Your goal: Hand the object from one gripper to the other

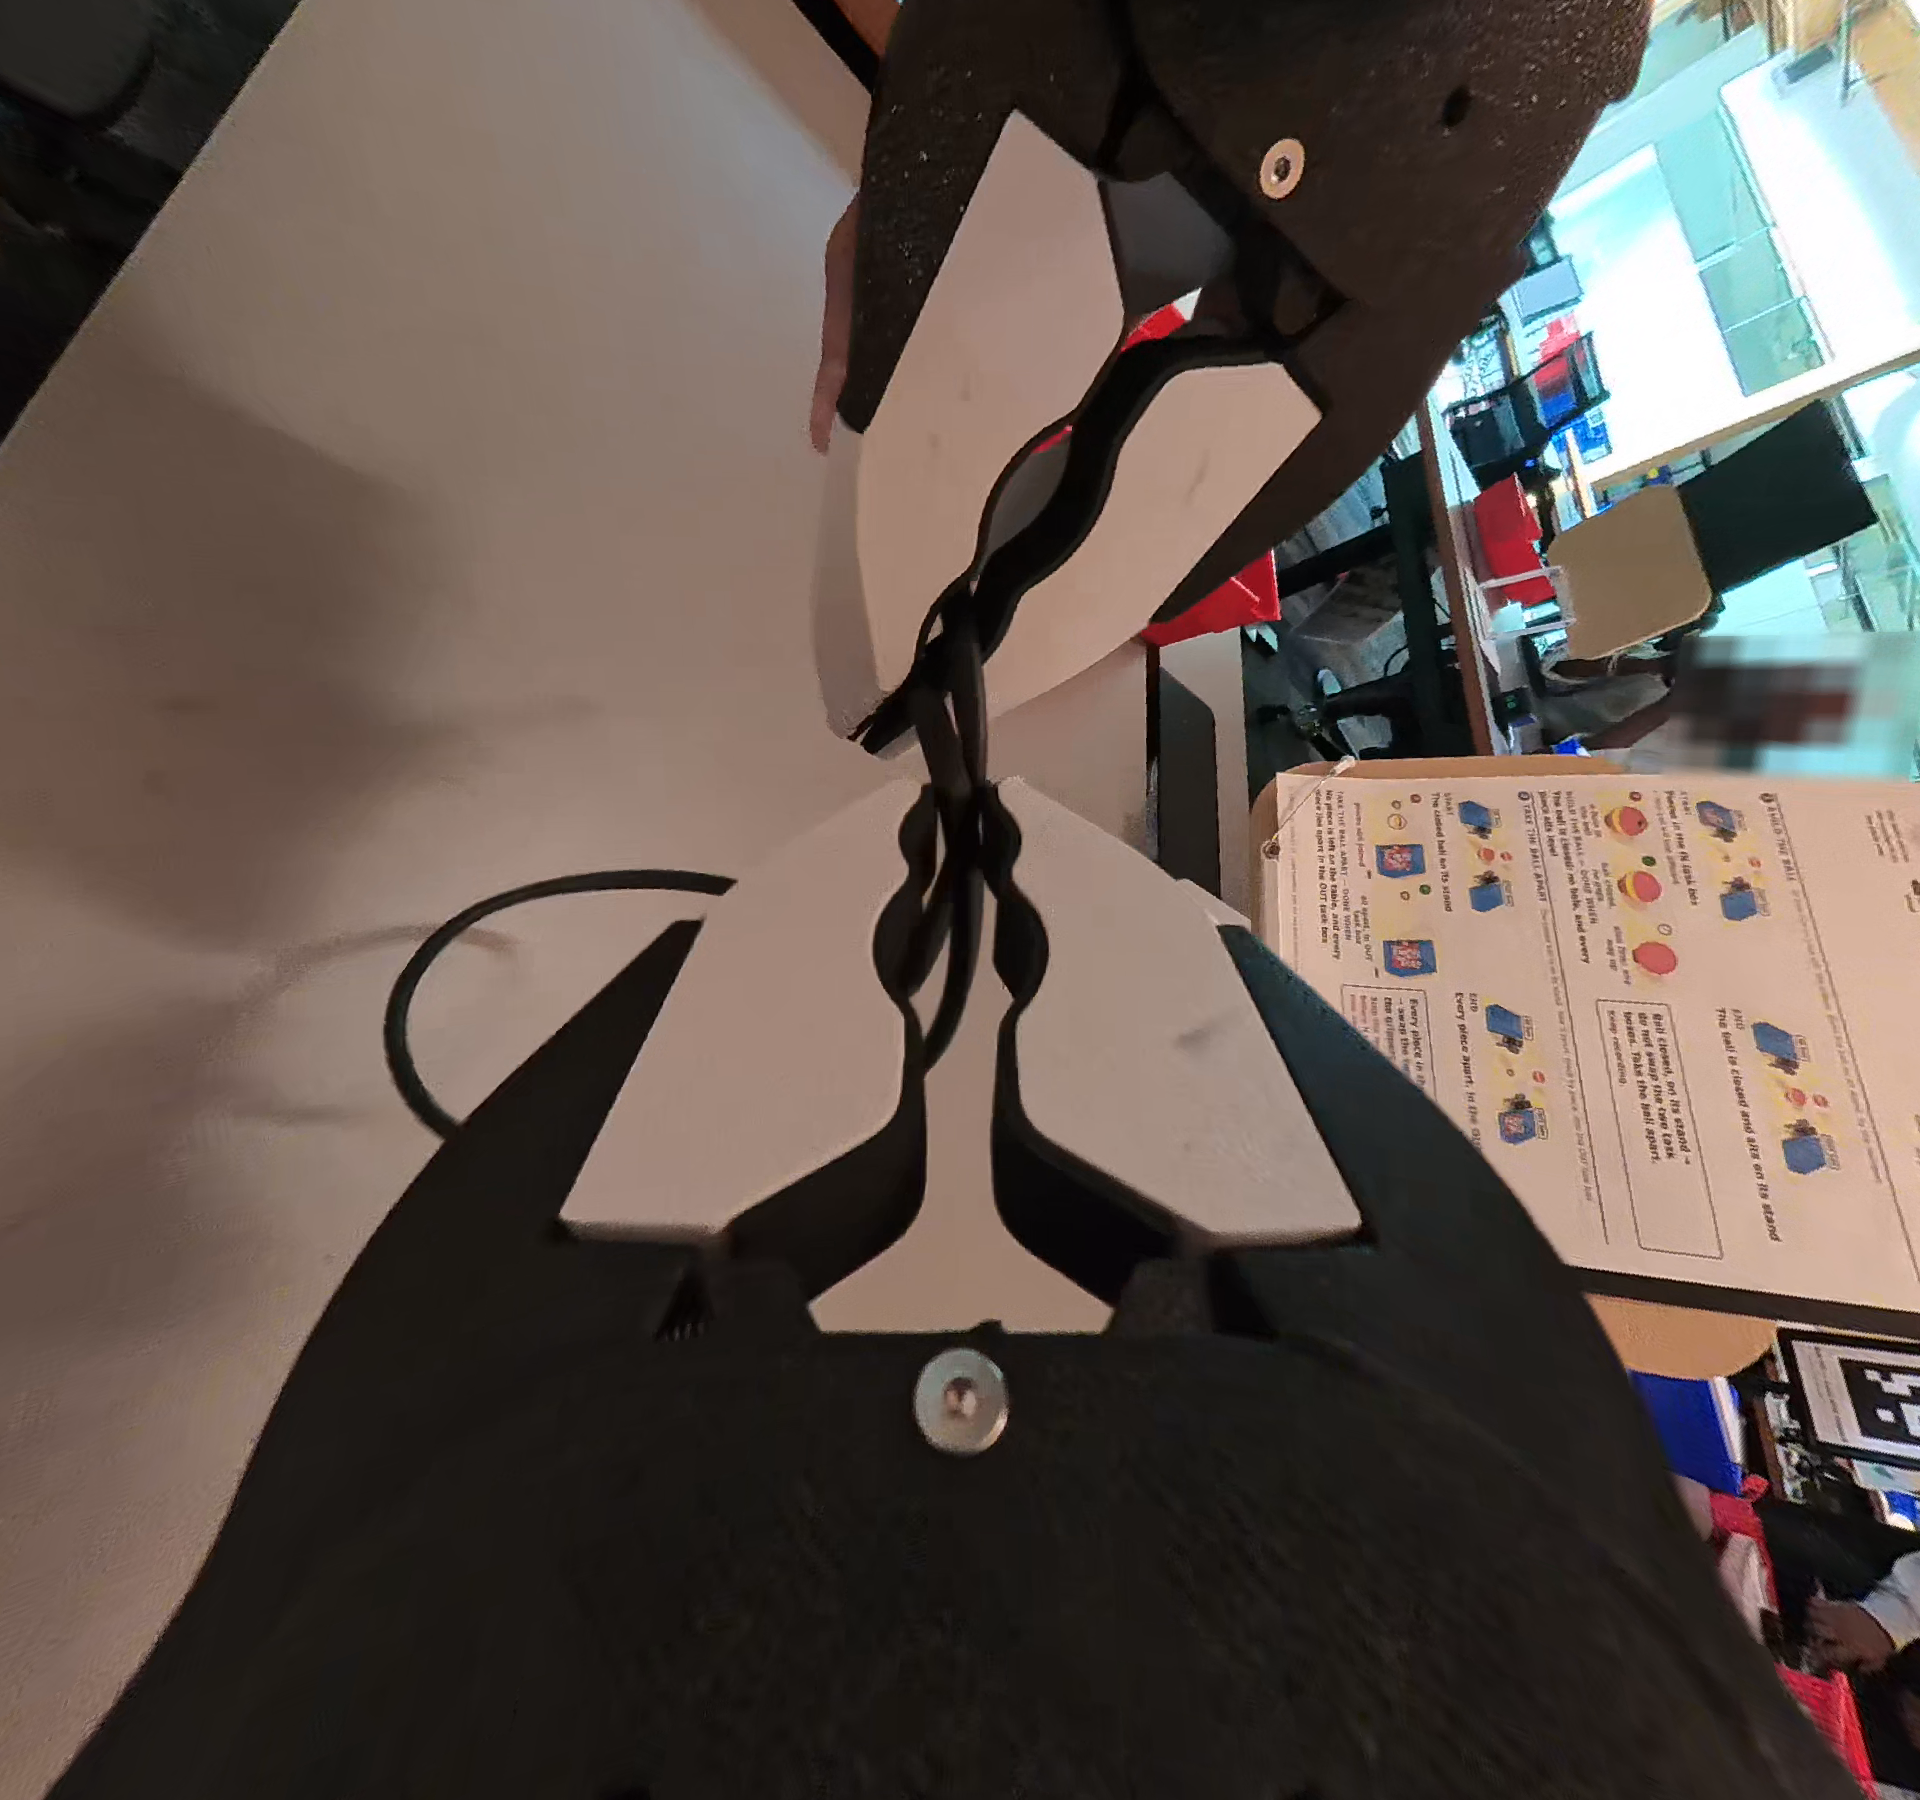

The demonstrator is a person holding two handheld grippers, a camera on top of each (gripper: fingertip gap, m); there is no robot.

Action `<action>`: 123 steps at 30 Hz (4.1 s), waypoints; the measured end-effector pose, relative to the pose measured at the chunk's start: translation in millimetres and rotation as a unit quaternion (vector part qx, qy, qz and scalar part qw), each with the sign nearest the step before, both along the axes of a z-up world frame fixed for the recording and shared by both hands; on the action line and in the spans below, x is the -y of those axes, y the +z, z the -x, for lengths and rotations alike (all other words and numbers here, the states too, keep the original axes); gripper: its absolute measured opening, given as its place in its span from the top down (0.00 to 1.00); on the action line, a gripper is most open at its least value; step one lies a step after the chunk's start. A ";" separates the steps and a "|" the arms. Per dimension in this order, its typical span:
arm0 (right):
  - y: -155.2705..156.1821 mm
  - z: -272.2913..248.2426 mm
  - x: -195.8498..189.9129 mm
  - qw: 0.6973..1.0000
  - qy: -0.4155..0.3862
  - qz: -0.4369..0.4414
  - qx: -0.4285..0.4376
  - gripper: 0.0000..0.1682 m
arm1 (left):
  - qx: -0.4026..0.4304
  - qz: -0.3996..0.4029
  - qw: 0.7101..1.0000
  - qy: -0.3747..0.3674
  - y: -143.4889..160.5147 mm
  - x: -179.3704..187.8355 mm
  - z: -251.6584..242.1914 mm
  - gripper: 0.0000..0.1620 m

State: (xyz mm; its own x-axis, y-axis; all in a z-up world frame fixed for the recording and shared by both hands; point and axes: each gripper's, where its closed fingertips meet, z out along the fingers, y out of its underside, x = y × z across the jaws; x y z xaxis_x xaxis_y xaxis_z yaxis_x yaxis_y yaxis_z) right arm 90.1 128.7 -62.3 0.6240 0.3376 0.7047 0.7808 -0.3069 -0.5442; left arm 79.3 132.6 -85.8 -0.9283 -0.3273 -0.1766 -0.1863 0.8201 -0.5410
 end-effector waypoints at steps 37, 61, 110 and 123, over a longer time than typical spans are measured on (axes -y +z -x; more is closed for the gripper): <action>42.7 -92.5 -7.8 0.899 -0.309 -0.179 -0.253 0.97 | 0.276 0.236 0.873 0.327 -74.0 13.5 -55.6 0.81; 31.0 -115.5 15.7 0.880 -0.336 -0.181 -0.281 0.97 | 0.291 0.223 0.887 0.282 -40.6 -2.1 -41.0 0.98; 51.4 -22.3 -22.1 0.920 -0.152 -0.244 -0.268 0.98 | 0.137 0.421 0.844 0.304 136.7 -40.1 -59.1 0.98; 142.7 -63.8 -13.0 0.917 -0.197 -0.234 -0.254 0.98 | 0.065 0.432 0.860 0.263 73.0 -48.4 -20.8 0.58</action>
